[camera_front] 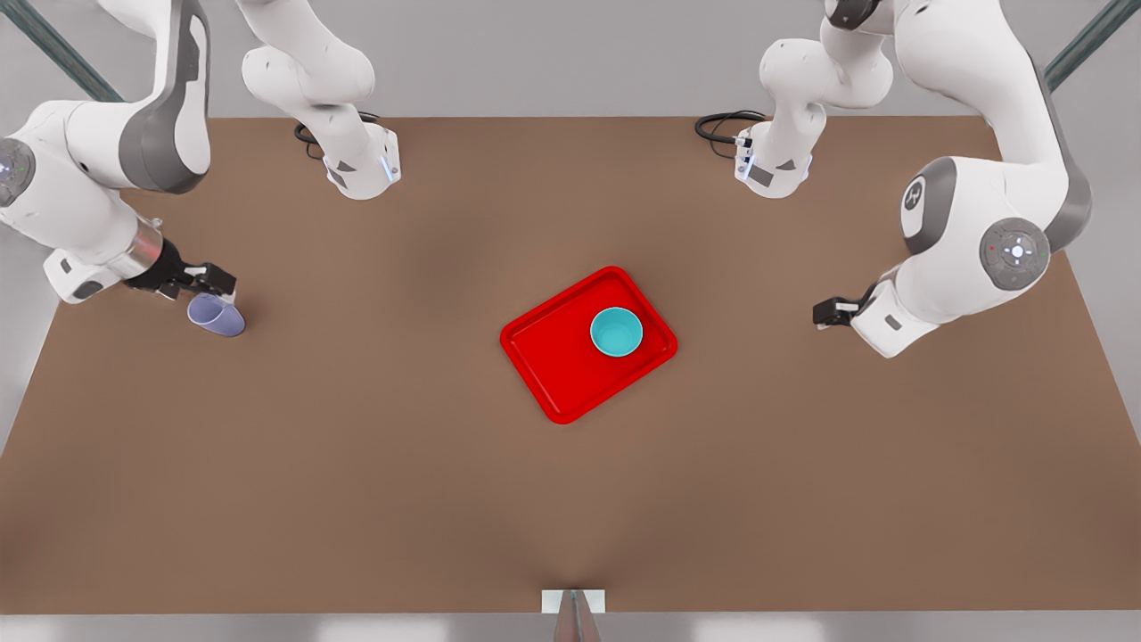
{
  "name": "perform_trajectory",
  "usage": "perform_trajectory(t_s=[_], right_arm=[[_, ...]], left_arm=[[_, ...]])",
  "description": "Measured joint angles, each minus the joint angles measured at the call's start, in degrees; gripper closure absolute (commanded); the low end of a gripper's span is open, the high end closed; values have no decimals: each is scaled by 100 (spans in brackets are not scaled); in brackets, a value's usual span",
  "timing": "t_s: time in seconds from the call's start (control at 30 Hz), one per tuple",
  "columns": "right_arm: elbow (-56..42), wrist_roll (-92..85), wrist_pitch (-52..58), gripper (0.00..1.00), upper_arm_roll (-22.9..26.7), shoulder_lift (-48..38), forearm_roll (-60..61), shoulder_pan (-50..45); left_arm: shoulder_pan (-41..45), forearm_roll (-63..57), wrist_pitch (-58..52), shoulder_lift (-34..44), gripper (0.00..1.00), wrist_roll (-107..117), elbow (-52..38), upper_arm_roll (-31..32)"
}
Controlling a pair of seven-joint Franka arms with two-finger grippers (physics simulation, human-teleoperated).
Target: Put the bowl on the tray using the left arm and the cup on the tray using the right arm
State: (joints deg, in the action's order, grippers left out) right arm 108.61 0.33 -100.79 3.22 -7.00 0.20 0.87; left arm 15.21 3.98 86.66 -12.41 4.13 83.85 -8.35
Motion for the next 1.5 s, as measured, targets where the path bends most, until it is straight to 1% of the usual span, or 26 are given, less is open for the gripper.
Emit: perform_trajectory(t_s=[0.1,0.17,0.23,0.37,0.4,0.47,0.5,0.53,0.57,0.63,0.67,0.7,0.73,0.8,0.93,1.03,1.23,1.33,1.5], right_arm=[[256,2,-95,0,13,-90,-78,111],[557,2,-328,0,17,-118,-81,522],[564,2,-327,0,21,-42,-81,626],[243,-6,-331,0,210,635,-60,1021],[-2,-13,-248,0,285,886,-55,1083],[-150,-79,578,0,303,910,-81,1247],[-121,-134,561,0,286,911,-81,1287],[-9,-156,482,0,261,909,-185,1269],[327,-156,102,0,223,907,-237,1200],[595,-182,-200,0,214,926,-231,802],[564,-153,-394,0,222,973,-179,544],[433,-144,-358,0,229,1107,-178,341],[327,-176,-185,0,230,1173,-212,329],[280,-339,-235,0,275,1266,-273,744],[266,-494,-257,0,310,1329,-441,732],[406,-507,-588,0,311,1425,-442,1229],[415,-525,-687,0,346,1508,-462,1186],[427,-530,-863,0,346,1672,-477,1313],[901,-627,-894,0,337,1392,-477,1336]], left_arm=[[0,-7,-14,1,0,0,-9,0],[0,-7,-18,1,0,0,-9,0],[0,-5,-9,-8,0,0,-9,0],[0,-1,-9,-16,0,0,0,0],[0,3,-9,-16,0,0,0,0],[0,12,-9,-16,0,0,5,0],[0,15,-9,-24,0,0,9,0],[0,17,-9,-30,0,0,17,0],[0,19,-1,-34,0,0,12,0],[-1,21,0,-34,0,0,17,0],[-1,22,0,-34,0,0,14,0],[0,23,8,-34,0,0,9,0],[0,23,1,-34,0,0,11,0],[0,24,8,-34,0,-6,9,0],[0,24,26,-43,0,-5,18,0],[0,24,18,-43,0,-7,18,0],[0,24,9,-74,0,-7,26,0],[0,24,23,-76,0,0,16,0],[-43,28,34,-104,0,0,-21,0]])
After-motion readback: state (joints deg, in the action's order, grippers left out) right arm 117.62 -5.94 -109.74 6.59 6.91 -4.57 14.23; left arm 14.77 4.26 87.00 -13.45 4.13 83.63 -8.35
